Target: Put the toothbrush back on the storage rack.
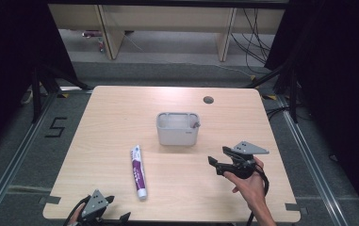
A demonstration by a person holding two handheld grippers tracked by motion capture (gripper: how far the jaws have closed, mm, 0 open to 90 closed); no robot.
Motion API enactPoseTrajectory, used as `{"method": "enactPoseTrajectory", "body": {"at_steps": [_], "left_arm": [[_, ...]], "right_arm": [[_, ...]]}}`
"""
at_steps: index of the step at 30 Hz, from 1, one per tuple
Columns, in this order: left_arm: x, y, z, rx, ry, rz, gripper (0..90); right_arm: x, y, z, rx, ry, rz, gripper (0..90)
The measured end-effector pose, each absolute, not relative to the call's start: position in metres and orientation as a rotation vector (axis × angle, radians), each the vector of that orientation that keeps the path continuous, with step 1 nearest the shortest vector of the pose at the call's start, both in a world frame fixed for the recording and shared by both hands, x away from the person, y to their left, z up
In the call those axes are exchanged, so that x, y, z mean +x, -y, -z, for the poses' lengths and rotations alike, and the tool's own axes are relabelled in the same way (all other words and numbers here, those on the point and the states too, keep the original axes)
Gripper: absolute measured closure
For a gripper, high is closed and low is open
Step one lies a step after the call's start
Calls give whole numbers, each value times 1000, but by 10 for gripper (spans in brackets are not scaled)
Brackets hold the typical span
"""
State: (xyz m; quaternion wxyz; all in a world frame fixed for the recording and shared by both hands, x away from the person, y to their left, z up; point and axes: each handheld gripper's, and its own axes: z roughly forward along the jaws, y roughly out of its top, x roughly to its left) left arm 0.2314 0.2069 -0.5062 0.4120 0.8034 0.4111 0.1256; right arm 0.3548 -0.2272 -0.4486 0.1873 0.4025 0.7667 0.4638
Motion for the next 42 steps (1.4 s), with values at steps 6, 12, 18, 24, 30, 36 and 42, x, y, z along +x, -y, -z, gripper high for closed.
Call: {"method": "enactPoseTrajectory", "body": {"at_steps": [6,12,18,24,30,36,42], "left_arm": [[231,-207,506,2022,-1034,-318,173],[231,-208,506,2029,-1031,-318,174],[232,-210,506,2038,-1037,-334,173],[231,-209,506,2034,-1031,-314,174],[232,-209,506,2022,-1034,-315,173],[232,-209,506,2031,-1034,-315,174],[232,-208,506,2024,-1046,-313,174]], "right_arm": [[347,228,457,1180,-2189,-1317,276],[340,232,461,1169,-2190,-1297,275],[331,234,465,1205,-2197,-1319,273],[322,240,469,1183,-2211,-1278,249],[313,242,474,1211,-2219,-1280,215],[303,241,479,1224,-2251,-1274,188],[292,239,485,1217,-2301,-1245,172]]}}
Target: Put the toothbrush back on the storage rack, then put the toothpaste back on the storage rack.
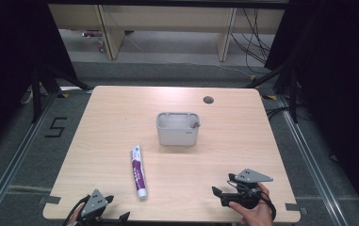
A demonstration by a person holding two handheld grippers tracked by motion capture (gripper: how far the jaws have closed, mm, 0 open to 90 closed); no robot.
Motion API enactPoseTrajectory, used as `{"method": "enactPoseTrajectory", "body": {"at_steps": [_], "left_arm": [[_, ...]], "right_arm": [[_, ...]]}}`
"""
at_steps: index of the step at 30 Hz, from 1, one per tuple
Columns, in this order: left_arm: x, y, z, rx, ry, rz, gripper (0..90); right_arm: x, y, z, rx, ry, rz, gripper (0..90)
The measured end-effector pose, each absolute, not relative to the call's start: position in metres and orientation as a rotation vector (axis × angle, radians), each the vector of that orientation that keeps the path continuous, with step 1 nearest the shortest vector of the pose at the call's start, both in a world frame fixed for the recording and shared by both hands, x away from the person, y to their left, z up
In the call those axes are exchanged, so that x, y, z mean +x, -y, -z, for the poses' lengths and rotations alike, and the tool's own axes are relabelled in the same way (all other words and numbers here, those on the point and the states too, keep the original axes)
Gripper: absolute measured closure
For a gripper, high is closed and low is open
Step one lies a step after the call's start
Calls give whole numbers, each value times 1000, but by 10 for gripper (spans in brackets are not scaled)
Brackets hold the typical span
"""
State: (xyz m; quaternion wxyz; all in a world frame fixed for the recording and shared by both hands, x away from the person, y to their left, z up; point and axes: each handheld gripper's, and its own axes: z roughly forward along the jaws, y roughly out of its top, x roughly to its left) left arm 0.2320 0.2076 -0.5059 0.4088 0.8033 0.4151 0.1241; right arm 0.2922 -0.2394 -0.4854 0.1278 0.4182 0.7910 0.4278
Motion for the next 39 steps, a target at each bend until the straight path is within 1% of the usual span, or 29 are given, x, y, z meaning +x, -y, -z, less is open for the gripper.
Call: {"method": "enactPoseTrajectory", "body": {"at_steps": [3,4,5,7,8,9,11,14,17,22,31,39], "left_arm": [[232,-206,507,2007,-1056,-309,174],[233,-208,506,2045,-1040,-323,174],[233,-208,506,2046,-1039,-323,174],[233,-208,506,2038,-1042,-322,174],[234,-206,507,2008,-1048,-311,174],[234,-208,506,2039,-1044,-308,174],[233,-206,507,2016,-1053,-308,174],[234,-207,507,2025,-1054,-307,174],[235,-207,507,2041,-1043,-305,174],[235,-205,508,2016,-1051,-305,174],[236,-206,507,2073,-1024,-302,174],[239,-204,508,2061,-1032,-296,170]], "right_arm": [[285,238,485,1246,-2318,-1216,172],[284,239,488,1206,-2330,-1217,172],[281,240,488,1214,-2334,-1193,172],[279,241,490,1196,-2345,-1173,172],[276,241,491,1219,-2356,-1175,172],[276,242,492,1197,-2355,-1165,172],[274,243,492,1206,-2372,-1154,172],[269,243,493,1261,-2356,-1180,172],[267,247,493,1207,-2371,-1159,172],[260,248,494,1234,-2382,-1170,171],[248,253,494,1221,-2361,-1162,164],[242,257,494,1230,-2350,-1148,164]]}}
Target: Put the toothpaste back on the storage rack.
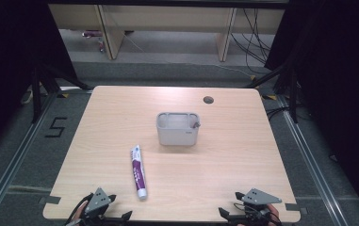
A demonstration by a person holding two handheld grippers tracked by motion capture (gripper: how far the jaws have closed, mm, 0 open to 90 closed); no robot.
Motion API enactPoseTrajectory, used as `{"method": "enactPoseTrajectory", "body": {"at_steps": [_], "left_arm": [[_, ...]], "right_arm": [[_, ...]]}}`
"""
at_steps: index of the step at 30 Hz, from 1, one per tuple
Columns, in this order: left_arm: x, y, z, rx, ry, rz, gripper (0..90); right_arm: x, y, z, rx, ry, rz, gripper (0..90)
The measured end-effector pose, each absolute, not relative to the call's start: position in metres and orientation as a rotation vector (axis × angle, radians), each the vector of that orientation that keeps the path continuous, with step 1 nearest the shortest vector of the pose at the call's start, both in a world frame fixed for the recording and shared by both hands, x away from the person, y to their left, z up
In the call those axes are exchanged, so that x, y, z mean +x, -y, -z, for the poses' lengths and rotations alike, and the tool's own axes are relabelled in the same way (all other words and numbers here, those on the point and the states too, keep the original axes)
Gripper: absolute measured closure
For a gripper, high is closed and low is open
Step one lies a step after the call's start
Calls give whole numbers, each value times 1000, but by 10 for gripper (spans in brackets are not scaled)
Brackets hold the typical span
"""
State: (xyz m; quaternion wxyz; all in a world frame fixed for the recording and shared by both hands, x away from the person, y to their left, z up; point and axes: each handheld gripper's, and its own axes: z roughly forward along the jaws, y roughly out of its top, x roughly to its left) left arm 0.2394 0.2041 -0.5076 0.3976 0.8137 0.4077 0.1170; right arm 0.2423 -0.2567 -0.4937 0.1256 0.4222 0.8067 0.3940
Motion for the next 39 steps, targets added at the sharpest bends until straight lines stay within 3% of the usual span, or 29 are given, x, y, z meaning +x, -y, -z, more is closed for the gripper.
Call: {"method": "enactPoseTrajectory", "body": {"at_steps": [20,39], "left_arm": [[255,-196,502,1959,-1089,-276,157],[284,-193,493,2012,-1123,-289,173]], "right_arm": [[237,258,494,1226,-2352,-1154,167],[238,255,495,1206,-2363,-1158,172]]}}
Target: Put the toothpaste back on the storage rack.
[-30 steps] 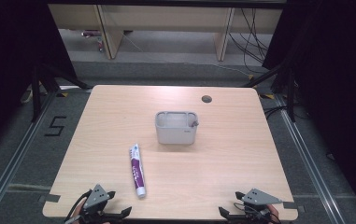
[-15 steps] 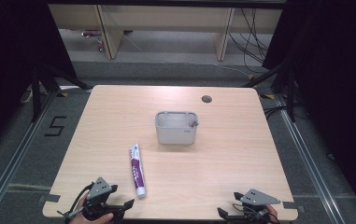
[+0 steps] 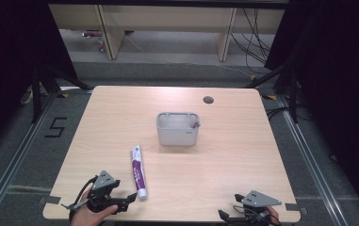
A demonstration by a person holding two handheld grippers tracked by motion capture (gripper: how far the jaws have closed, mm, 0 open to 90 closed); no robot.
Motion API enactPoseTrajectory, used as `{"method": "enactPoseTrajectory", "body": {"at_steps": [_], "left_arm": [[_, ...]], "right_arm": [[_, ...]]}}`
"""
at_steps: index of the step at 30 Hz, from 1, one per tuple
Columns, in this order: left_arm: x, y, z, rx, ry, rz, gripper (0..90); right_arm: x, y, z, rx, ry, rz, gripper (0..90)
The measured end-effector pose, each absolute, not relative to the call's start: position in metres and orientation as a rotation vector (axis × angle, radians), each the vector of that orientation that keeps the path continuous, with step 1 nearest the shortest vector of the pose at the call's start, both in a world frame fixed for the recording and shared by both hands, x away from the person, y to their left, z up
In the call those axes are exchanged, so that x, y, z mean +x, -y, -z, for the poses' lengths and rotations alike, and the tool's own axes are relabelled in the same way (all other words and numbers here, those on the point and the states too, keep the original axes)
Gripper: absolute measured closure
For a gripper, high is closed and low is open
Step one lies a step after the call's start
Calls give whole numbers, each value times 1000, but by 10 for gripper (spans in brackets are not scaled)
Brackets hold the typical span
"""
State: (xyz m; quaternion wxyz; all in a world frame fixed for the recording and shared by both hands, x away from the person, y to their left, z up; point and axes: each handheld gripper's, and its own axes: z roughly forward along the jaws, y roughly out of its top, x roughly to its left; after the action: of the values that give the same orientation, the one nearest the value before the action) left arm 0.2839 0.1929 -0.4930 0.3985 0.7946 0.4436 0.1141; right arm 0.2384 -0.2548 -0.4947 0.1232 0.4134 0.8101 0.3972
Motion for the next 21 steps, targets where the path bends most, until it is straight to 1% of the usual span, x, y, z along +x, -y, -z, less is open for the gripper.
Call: {"method": "enactPoseTrajectory", "body": {"at_steps": [5,6,7,13,16,17,21], "left_arm": [[288,-190,492,2027,-1118,-285,190],[291,-189,492,2051,-1103,-293,194],[291,-187,492,2031,-1119,-287,197],[300,-185,490,2069,-1099,-286,212],[303,-184,490,2065,-1103,-291,219],[304,-183,490,2066,-1113,-311,223],[309,-183,489,2066,-1123,-297,234]], "right_arm": [[238,255,495,1212,-2372,-1170,173],[238,255,494,1210,-2372,-1173,173],[238,255,494,1211,-2371,-1172,173],[238,254,495,1224,-2392,-1186,174],[237,254,494,1234,-2397,-1189,175],[237,254,494,1230,-2398,-1189,175],[239,255,495,1202,-2411,-1198,176]]}}
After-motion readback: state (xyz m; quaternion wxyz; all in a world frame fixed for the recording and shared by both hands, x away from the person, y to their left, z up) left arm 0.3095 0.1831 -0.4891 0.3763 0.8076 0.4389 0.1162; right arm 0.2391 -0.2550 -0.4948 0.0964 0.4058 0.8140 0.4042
